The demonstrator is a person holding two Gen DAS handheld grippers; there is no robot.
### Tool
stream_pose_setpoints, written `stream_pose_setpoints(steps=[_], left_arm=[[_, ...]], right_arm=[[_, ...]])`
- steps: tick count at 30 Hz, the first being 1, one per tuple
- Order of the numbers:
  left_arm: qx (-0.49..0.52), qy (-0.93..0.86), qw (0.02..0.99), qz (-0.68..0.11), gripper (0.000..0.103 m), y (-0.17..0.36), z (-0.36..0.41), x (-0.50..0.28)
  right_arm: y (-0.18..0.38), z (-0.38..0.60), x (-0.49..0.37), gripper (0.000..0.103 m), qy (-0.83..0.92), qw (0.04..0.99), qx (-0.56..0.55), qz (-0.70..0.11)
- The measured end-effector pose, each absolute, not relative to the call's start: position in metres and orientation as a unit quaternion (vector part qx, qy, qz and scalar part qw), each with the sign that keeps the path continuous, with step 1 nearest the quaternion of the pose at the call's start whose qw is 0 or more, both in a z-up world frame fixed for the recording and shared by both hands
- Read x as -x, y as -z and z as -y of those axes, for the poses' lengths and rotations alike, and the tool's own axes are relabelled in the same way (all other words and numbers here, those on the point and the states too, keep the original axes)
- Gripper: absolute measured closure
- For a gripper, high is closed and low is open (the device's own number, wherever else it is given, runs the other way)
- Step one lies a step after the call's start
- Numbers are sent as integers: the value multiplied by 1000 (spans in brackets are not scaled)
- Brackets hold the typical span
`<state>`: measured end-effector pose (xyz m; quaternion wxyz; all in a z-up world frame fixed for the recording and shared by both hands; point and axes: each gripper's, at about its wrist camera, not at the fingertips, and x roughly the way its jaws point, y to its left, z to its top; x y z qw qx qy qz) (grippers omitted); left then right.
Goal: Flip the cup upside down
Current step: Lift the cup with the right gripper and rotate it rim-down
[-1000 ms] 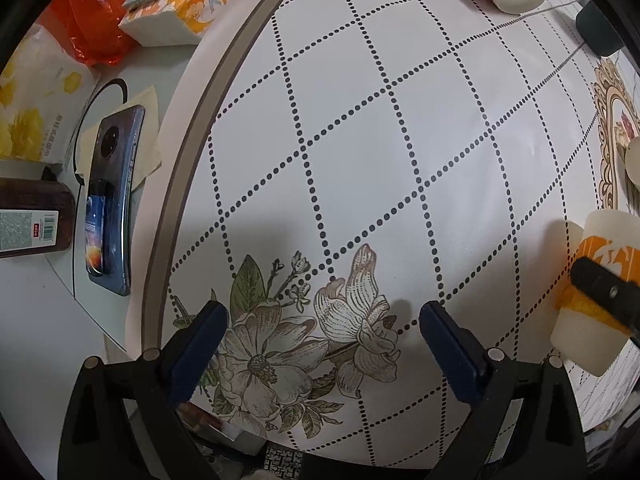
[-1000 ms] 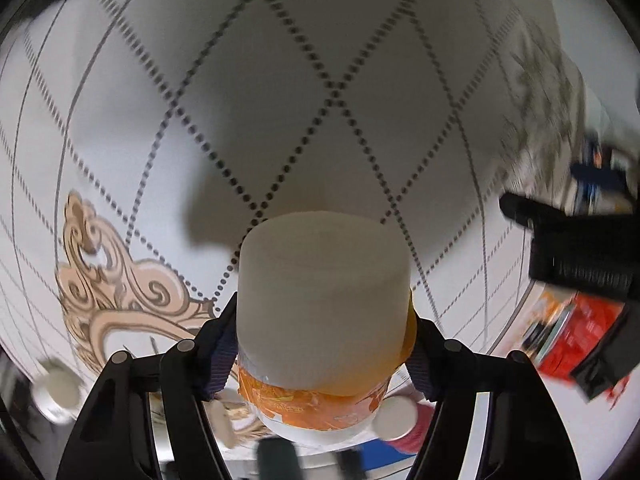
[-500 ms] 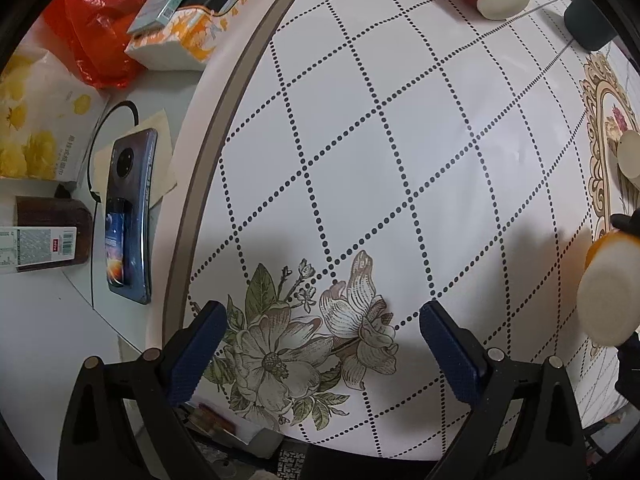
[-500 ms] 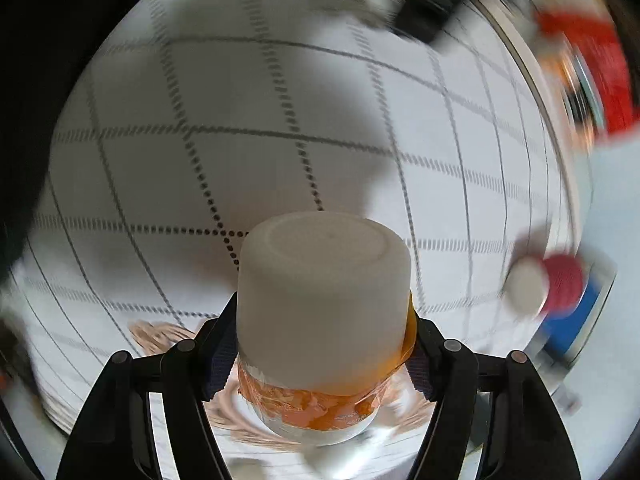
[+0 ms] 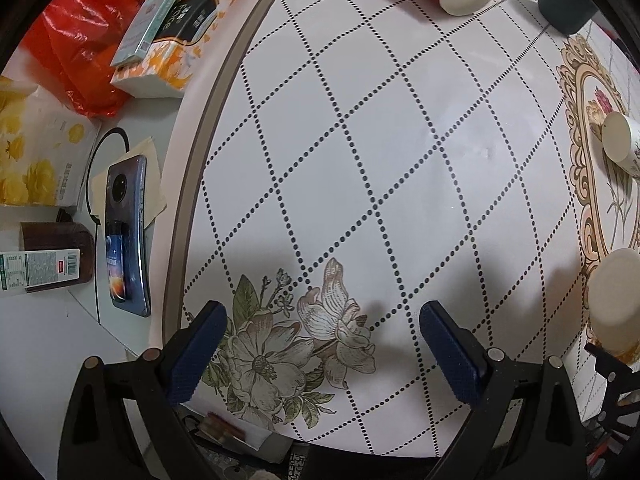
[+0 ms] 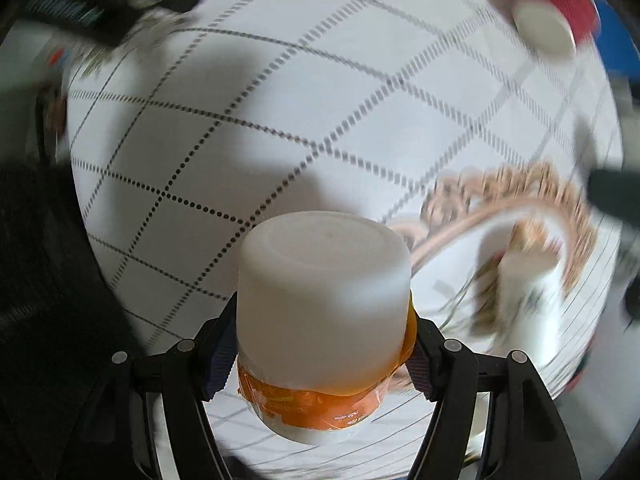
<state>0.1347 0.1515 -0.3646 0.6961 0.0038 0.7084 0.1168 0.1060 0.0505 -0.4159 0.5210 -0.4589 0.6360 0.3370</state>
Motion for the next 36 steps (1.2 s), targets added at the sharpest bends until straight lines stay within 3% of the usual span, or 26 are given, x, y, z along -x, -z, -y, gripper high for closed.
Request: stream_pose_setpoints(steps=[6,13,33,35,36], left_arm=[[-6,-111,697,-708,4,363,-141,-136],[-6,-107,697,-709,4,360,-138,-135],[-13,-74,687,-723,4,374,-87,-156],[-14,-70,685,-725,4,377,-79,-160],[-15,-69,685,-725,4,377,-75,-163]], right_arm=[[432,-25,-127,30,-266,509,346,-742],[447,13,-155,30,-206,511,241,-799],[447,53,-185,23,-160,539,114,-819],[445,61,-190,24,-154,552,99,-813],[442,65,-194,31,-154,559,91,-810]])
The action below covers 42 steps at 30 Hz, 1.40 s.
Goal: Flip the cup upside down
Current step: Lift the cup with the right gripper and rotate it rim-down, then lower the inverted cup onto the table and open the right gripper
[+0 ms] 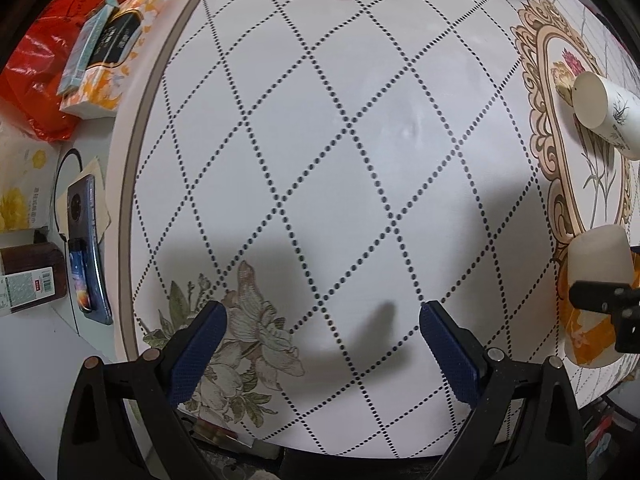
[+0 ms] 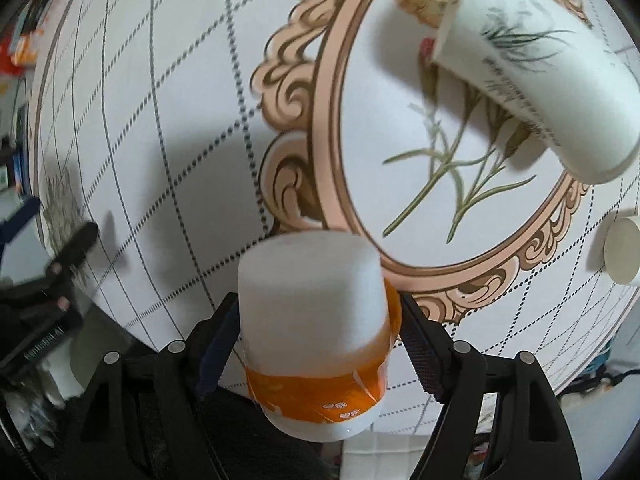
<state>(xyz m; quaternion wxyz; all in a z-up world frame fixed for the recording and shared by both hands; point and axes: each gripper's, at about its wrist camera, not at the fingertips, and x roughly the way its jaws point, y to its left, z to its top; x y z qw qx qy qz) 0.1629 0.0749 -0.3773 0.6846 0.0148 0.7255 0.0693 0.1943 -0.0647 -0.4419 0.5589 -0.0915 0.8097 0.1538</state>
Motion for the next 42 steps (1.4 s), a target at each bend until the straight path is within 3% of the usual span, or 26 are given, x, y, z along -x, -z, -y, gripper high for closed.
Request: stream_pose_setpoints(steps=[8,17,26,42], left_arm=[[-28,-57,687,-724,4,383,-60,-170],[-29,-60,683,-727,4,379,-83,-167],[-44,-54,683,-727,4,384,-92,-156],[-60,-22,703,-708,4,390,-65,-101]], right_arm=[[391,86,-195,31,-154,626,45,-763],[335,101,-144,31,-190,777,14,-600],[353,84,-75,31,-199,848,11,-491],[372,85,-21,31,-160,860,44,-483]])
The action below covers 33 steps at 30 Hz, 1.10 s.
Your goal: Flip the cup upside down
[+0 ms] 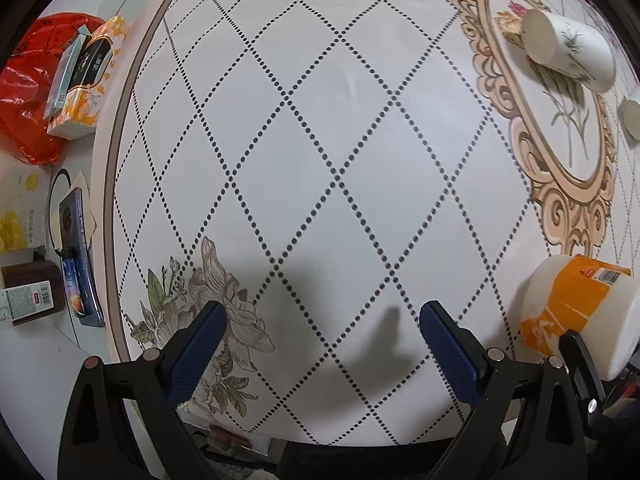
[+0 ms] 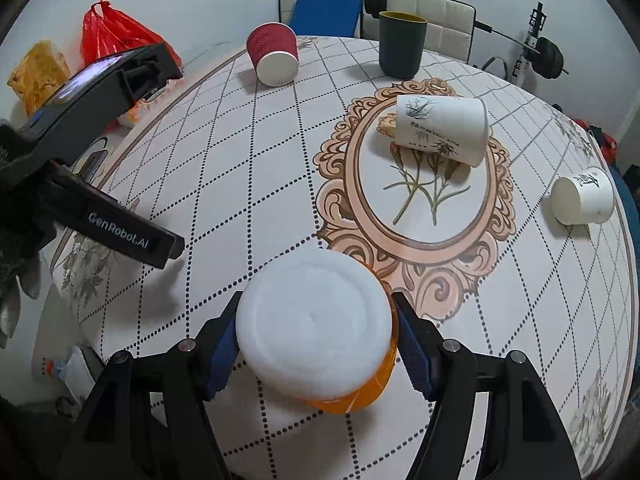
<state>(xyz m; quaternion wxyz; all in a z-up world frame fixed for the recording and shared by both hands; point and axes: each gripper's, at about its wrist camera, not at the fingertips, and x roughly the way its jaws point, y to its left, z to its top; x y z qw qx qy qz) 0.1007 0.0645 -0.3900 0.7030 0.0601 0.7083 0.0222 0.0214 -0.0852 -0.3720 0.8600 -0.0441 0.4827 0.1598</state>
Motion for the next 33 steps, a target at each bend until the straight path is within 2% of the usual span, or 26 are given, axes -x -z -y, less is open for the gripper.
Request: stream_pose_setpoints(steps=[4,6,8,17,33], left_arm=[[-60,-20,719,-693,4,373,-60,-84],[-59,-21,726,-684,4,361,-57,-73],[-58,-25,738,-672,4,347,-56,-61],[-34,-23,787,-616,4,260,-40,-28],[-24,8,845,-534,4,149,-35,37]], right_arm=[[370,90,-20,28,-155,846,23,-509],[365,96,-17,15,-145,840,9,-523],[357,103,-12,9,-132,835,-2,-534],[296,146,23,8,-8,822,-31,-569],[164,177,93,5,21,863,-46,-503]])
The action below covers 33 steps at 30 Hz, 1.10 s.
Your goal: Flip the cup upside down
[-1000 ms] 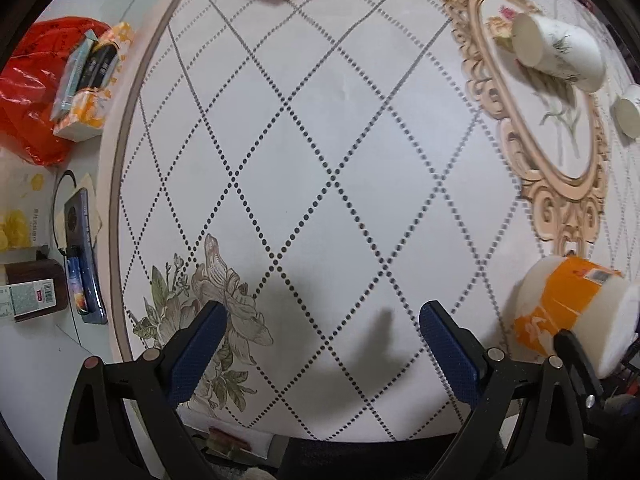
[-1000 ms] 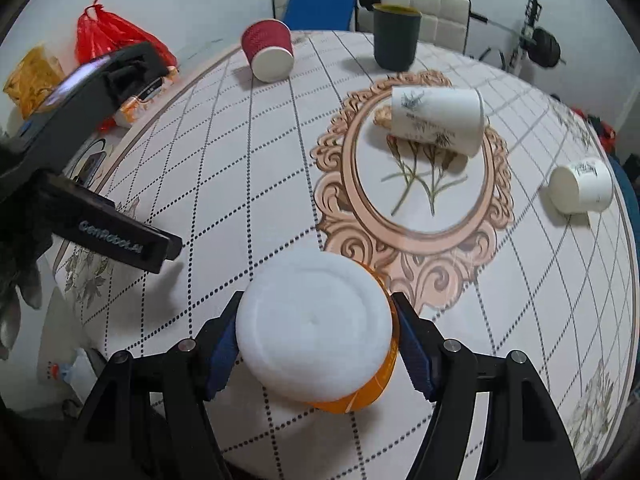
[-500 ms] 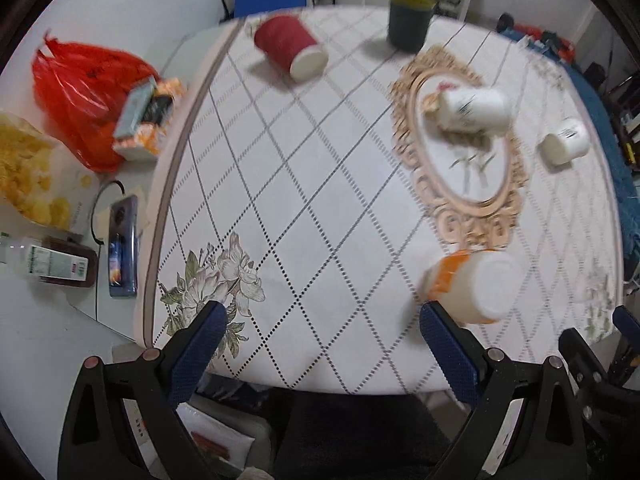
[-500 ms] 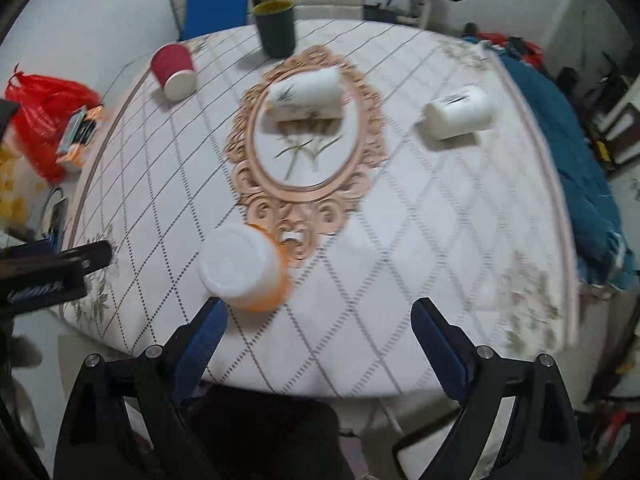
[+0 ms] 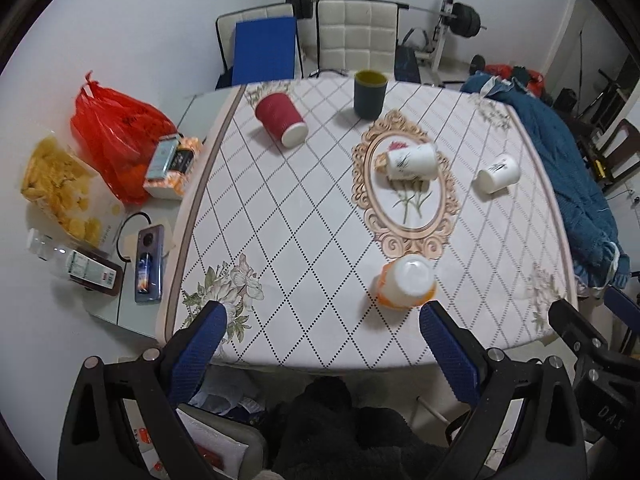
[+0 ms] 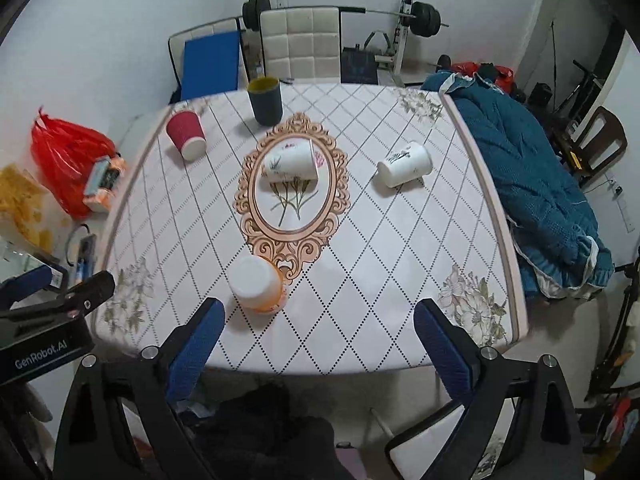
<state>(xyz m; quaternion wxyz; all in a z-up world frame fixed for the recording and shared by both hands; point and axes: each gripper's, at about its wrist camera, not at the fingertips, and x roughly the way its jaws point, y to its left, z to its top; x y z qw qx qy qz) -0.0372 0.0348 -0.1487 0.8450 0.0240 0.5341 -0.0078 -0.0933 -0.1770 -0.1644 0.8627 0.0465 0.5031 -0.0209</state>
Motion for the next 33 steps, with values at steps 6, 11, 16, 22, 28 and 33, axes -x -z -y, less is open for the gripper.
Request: stream_pose_setpoints(steps=[6,11,16,22,28,33], left_arm=[[-21,18,855,-518,4,114,-32,58],[-19,16,866,-500,4,78,-31,75],[-11,15,871,-491,4,54,-30,88],[-14,18,868,-496,4,43,-23,100],[-16,16,867,-499,4,38,-21,107],[-11,11,868,-497,4,33,-23,111]], right_arm=[[120,183,124,5,18,874,-54,-483],[77,184,148,5,18,885,-46,-463],[37,184,168,5,13,897,-41,-440],[12,189,180,5,9,901,-39,-433],[7,195,183,5,12,897,-40,-440],[6,199,182,5,13,896,-41,-442]])
